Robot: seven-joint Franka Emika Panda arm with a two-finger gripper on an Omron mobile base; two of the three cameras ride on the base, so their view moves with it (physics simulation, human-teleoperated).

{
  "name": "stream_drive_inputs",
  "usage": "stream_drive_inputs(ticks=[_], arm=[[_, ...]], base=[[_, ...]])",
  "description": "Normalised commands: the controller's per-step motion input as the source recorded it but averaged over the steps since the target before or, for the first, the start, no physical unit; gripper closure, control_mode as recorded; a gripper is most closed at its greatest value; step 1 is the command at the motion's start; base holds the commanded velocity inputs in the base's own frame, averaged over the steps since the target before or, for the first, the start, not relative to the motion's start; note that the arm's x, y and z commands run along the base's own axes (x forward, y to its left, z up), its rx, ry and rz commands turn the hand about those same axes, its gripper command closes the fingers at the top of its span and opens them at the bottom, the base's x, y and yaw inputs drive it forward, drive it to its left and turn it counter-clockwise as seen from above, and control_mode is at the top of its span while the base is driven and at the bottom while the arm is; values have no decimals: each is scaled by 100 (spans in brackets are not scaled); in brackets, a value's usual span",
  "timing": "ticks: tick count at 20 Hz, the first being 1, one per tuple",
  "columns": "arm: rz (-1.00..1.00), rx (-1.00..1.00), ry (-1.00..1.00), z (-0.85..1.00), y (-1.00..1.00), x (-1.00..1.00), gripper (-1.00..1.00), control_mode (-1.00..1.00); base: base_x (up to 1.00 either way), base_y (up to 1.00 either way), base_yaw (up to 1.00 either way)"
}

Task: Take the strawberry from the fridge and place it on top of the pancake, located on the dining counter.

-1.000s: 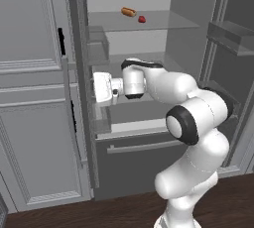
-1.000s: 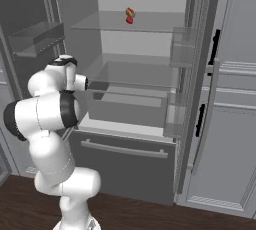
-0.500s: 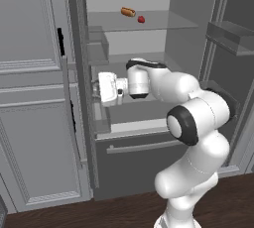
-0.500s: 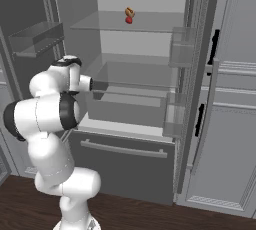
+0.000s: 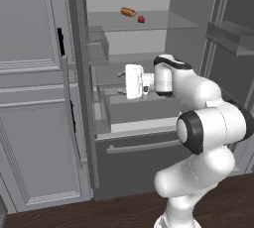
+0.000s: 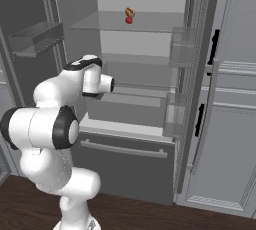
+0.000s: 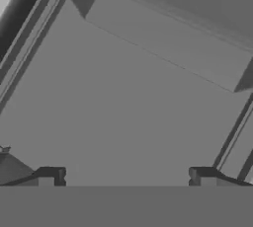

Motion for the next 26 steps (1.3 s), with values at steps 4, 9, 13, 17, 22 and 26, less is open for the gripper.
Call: stream_drive_inputs(ticks=[4, 9, 13, 17, 22, 26], arm=[[5, -26, -54, 9, -100, 3, -100, -100], [30, -31, -79, -3, -100, 0, -100, -100], [25, -58, -80, -20, -93, -12, -100, -100], [20, -87, -83, -7, -57, -43, -100, -100], [8, -85, -68, -16, -12, -80, -100, -100], [3, -46, -32, 4, 0, -68, -100, -100]], base=[[0, 0, 0], [0, 0, 0], [0, 0, 0], [0, 0, 0], [0, 0, 0], [0, 0, 0]])
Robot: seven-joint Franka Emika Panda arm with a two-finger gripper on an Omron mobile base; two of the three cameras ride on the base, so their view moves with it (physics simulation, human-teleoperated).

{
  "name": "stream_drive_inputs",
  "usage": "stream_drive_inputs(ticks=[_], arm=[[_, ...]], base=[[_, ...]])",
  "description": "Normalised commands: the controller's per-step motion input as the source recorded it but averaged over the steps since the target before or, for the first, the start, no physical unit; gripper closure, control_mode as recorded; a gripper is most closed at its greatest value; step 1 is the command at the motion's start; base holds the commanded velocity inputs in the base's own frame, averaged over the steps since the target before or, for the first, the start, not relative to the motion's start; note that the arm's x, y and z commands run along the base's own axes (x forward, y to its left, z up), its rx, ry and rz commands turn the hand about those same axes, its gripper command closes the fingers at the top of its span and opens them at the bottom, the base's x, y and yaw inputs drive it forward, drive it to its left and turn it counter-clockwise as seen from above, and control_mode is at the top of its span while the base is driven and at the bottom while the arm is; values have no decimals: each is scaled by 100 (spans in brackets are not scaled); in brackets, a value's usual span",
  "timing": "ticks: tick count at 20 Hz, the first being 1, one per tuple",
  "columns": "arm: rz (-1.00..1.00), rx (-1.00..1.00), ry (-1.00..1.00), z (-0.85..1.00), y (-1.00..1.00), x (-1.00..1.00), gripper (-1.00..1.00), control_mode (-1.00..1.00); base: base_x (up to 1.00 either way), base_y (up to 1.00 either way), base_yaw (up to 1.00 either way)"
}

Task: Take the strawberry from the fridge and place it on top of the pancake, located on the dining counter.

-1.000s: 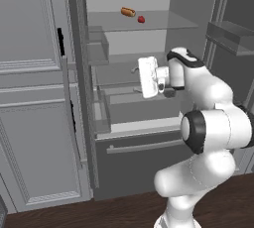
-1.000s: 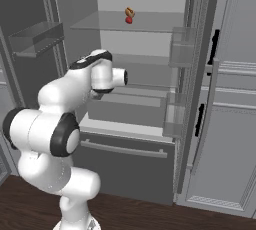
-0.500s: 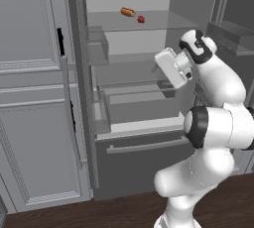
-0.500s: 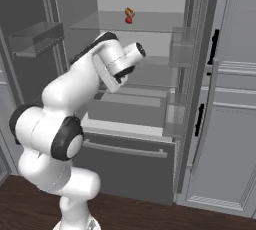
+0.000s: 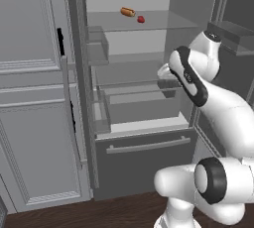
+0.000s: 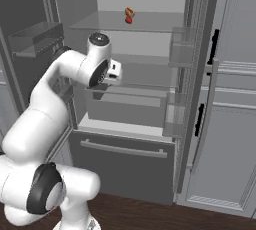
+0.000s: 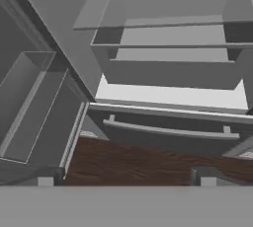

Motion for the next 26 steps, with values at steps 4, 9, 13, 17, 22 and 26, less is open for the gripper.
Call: stream_drive_inputs(ticks=[4, 9, 13, 17, 22, 26], arm=[[-6, -19, -3, 26, 13, -46, -100, -100], [-26, -1, 3, 5, -15, -86, -100, -100], [-31, 0, 16, 15, -14, -76, -100, -100], [-13, 3, -4, -19, -7, -96, -100, -100], [12, 4, -12, -1, 13, -76, -100, -100], [29, 2, -9, -1, 2, -54, -100, -100]], base=[[0, 0, 0], [0, 0, 0], [0, 0, 0], [0, 0, 0], [0, 0, 0], [0, 0, 0]])
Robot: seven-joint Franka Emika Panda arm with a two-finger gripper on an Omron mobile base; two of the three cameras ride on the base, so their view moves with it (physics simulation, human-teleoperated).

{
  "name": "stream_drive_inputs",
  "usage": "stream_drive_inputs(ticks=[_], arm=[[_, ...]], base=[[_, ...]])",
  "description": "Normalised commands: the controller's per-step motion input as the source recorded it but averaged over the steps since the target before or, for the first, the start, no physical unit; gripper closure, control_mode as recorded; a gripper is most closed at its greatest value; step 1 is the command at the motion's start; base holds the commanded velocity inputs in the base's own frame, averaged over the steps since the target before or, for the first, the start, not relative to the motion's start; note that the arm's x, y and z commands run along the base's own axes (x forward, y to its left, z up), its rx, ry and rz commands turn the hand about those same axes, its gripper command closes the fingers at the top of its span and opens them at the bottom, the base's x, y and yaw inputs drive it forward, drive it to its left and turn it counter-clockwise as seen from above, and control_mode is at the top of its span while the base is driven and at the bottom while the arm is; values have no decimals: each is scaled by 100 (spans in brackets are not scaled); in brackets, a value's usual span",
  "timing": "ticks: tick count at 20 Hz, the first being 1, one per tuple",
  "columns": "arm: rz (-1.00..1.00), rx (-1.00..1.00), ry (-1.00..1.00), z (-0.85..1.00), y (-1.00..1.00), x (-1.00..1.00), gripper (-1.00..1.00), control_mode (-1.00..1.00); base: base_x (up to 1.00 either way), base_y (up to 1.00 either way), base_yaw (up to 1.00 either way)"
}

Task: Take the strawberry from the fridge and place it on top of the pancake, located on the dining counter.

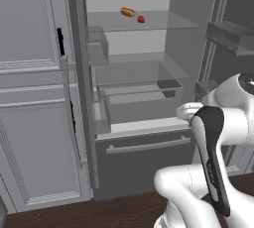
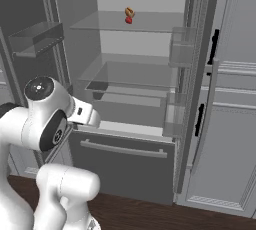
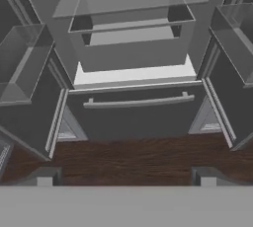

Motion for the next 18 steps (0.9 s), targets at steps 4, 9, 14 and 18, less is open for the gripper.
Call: stream_drive_inputs(ticks=[4, 9, 14, 18], arm=[[5, 0, 0, 0, 9, 0, -100, -100], [1, 0, 0, 0, 1, 0, -100, -100], [0, 0, 0, 0, 0, 16, -100, 100], [0, 0, 0, 0, 0, 0, -100, 100]], base=[[0, 0, 0], [0, 0, 0], [19, 0, 0], [81, 5, 0]])
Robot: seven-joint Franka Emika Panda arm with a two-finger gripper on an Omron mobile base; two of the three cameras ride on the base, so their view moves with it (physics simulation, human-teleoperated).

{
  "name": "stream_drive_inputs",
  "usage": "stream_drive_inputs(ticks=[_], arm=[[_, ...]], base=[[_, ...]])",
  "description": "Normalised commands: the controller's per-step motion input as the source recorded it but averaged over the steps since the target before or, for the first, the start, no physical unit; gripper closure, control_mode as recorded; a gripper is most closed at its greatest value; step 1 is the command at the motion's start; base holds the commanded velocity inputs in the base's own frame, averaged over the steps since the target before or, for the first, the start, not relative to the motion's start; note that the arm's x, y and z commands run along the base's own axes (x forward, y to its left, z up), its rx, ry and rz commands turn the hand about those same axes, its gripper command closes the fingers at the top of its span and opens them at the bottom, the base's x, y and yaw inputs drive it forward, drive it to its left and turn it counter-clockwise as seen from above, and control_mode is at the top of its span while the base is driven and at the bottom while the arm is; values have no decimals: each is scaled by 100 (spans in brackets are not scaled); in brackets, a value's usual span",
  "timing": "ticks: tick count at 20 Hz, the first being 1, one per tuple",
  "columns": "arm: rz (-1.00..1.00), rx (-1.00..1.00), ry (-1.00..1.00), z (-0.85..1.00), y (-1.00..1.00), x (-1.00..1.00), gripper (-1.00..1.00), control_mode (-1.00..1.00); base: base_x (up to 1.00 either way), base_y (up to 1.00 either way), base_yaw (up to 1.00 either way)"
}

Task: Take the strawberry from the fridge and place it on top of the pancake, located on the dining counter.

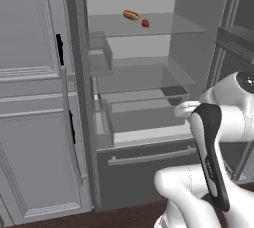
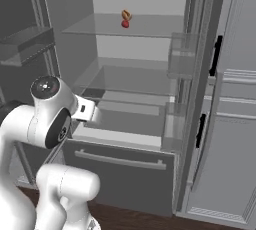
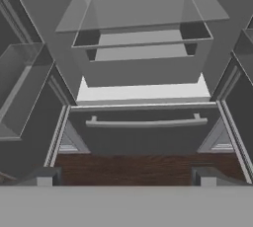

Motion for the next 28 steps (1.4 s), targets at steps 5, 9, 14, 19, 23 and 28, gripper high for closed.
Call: stream_drive_inputs(ticks=[5, 9, 14, 19, 23, 28], arm=[[0, 0, 0, 0, 0, 0, -100, 100], [0, 0, 0, 0, 0, 0, -100, 100], [0, 0, 0, 0, 0, 0, -100, 100], [0, 0, 0, 0, 0, 0, -100, 100], [0, 0, 0, 0, 0, 0, -100, 100], [0, -6, -17, 33, 3, 0, -100, -100]], base=[[82, 0, 0], [85, 0, 0], [68, 0, 0], [51, 0, 0], [21, 0, 0], [0, 0, 0]])
